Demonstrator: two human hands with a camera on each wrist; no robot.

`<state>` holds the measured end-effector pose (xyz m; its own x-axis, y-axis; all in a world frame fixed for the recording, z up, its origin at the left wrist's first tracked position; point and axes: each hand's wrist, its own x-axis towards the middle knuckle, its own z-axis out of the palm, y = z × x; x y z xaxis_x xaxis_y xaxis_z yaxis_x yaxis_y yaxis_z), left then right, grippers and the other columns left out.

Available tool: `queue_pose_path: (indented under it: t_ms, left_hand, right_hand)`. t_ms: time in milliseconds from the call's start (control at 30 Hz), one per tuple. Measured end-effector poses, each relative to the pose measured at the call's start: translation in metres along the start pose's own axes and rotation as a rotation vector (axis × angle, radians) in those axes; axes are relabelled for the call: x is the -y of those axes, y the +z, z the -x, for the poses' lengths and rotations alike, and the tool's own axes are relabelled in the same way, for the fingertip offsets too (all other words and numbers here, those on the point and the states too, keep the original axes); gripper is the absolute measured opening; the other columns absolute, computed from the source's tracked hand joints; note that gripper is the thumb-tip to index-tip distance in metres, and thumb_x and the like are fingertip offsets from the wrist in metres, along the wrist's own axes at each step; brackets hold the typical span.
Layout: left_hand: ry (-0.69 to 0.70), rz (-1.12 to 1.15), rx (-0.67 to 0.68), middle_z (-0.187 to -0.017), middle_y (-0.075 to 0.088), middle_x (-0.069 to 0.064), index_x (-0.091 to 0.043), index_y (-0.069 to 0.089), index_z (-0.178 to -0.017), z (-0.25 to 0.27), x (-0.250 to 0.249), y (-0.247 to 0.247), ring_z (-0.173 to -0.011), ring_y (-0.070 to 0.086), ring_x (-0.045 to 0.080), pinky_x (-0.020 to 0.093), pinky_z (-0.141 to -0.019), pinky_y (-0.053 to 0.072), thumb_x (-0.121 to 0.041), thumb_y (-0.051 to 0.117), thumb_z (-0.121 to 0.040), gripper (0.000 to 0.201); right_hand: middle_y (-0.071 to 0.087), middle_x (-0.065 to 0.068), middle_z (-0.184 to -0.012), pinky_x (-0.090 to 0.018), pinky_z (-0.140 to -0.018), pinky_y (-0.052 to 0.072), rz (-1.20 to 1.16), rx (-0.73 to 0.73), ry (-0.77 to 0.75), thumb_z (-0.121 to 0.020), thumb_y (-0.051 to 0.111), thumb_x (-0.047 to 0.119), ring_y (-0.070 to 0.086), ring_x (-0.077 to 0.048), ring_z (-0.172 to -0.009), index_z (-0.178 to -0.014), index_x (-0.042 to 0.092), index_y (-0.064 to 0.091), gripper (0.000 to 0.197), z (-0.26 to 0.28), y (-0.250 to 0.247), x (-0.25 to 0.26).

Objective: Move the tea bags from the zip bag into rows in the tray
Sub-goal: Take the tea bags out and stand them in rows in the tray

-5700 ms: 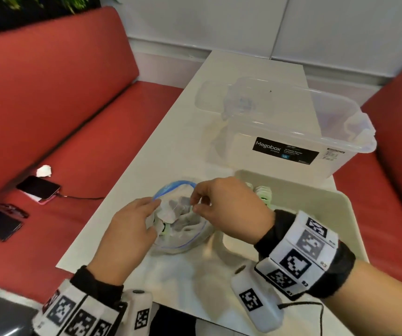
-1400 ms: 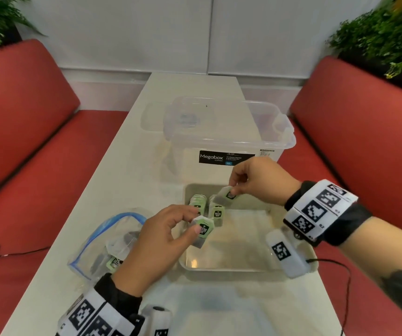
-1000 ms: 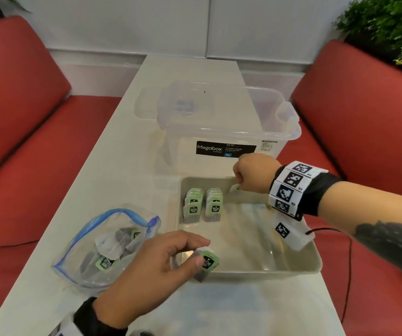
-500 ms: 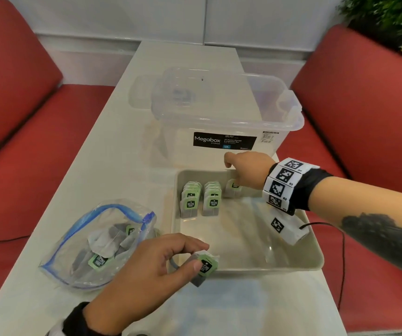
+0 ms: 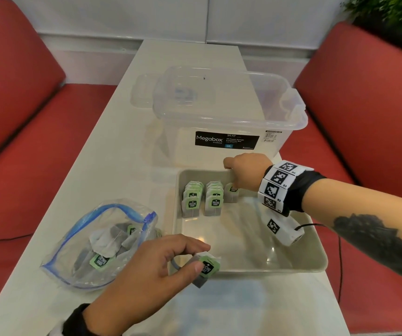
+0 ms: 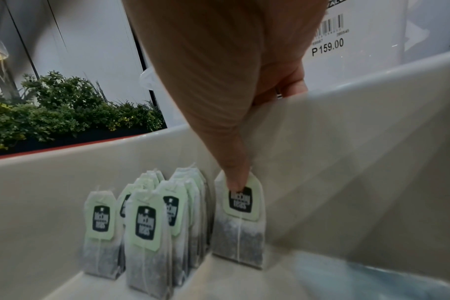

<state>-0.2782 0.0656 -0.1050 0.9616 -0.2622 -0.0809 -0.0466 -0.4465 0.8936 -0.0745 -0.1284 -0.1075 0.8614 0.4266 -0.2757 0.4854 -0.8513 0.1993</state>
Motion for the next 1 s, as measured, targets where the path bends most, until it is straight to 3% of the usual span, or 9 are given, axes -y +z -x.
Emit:
queue_pose_path:
  t_ms: [267, 467, 833, 900, 1000]
  left_hand:
    - [0.006, 0.006, -0.008, -0.102, 0.065, -0.031, -0.034, 0.07, -0.092, -0.001, 0.001, -0.001, -0.103, 0.057, -0.009, 0.015, -0.089, 0.043, -0.024, 0.066, -0.084, 0.014]
    - [0.013, 0.02, -0.004, -0.103, 0.066, -0.028, -0.034, 0.07, -0.09, -0.001, 0.002, 0.0, -0.103, 0.059, -0.006, 0.02, -0.09, 0.045, -0.025, 0.067, -0.084, 0.012]
    - [0.024, 0.016, -0.011, -0.102, 0.065, -0.029, -0.035, 0.07, -0.088, -0.002, 0.005, 0.001, -0.102, 0.059, -0.007, 0.017, -0.088, 0.044, -0.026, 0.066, -0.083, 0.012]
    - [0.037, 0.073, -0.037, -0.099, 0.068, -0.022, -0.036, 0.07, -0.089, -0.003, 0.006, 0.002, -0.098, 0.062, -0.002, 0.017, -0.086, 0.047, -0.033, 0.068, -0.081, 0.009]
    - [0.051, 0.245, -0.167, -0.087, 0.072, -0.006, -0.033, 0.069, -0.087, -0.005, 0.006, 0.004, -0.083, 0.068, 0.008, 0.018, -0.076, 0.051, -0.045, 0.065, -0.071, 0.021]
  right_hand:
    - [0.061, -0.004, -0.102, -0.029, -0.066, 0.038, 0.022, 0.014, -0.025, -0.087, 0.06, 0.028, 0.057, -0.024, -0.092, -0.116, 0.019, 0.05, 0.032, -0.002, -0.001, 0.001]
    - [0.059, -0.002, -0.096, -0.029, -0.063, 0.035, 0.03, -0.009, -0.042, -0.086, 0.057, 0.028, 0.048, -0.021, -0.079, -0.111, 0.018, 0.051, 0.027, 0.003, -0.003, -0.001]
    - [0.06, -0.002, -0.1, -0.029, -0.065, 0.036, -0.003, -0.006, -0.049, -0.084, 0.06, 0.033, 0.048, -0.02, -0.079, -0.115, 0.018, 0.05, 0.035, 0.006, -0.001, -0.002]
    - [0.06, -0.003, -0.101, -0.029, -0.066, 0.037, -0.019, 0.004, -0.04, -0.084, 0.061, 0.034, 0.05, -0.02, -0.081, -0.117, 0.019, 0.05, 0.038, 0.006, -0.002, -0.003]
    - [0.059, -0.001, -0.108, -0.03, -0.077, 0.04, -0.048, -0.017, -0.038, -0.082, 0.062, 0.039, 0.056, -0.021, -0.094, -0.119, 0.021, 0.049, 0.043, 0.009, -0.007, -0.006]
